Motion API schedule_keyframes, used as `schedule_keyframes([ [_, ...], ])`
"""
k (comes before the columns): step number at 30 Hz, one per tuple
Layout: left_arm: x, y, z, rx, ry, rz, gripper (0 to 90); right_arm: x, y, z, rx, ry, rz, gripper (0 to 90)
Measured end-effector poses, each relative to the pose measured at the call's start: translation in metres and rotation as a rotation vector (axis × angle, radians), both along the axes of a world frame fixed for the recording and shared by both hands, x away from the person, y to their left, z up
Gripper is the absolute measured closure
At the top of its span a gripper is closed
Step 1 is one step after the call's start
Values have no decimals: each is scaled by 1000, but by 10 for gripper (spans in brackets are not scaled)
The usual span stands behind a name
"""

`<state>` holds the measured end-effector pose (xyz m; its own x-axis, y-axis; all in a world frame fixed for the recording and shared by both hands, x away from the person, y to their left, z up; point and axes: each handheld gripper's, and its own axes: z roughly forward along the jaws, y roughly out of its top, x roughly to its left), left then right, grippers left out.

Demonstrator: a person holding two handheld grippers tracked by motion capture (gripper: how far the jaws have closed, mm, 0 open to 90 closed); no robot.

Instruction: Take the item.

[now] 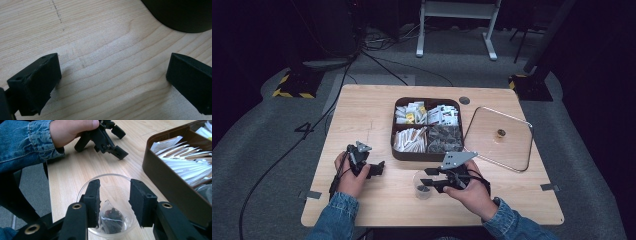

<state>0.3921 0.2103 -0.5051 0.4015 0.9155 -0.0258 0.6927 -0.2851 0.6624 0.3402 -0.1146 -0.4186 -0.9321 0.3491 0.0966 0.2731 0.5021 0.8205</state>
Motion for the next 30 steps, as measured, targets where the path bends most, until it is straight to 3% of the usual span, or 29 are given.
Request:
schedule_keyframes([
  [17,1,0,0,2,0,-9,0,11,-12,17,19,-35,-50,566],
  [30,0,0,0,1,1,-12,1,29,-32,29,51,-56,-143,547],
])
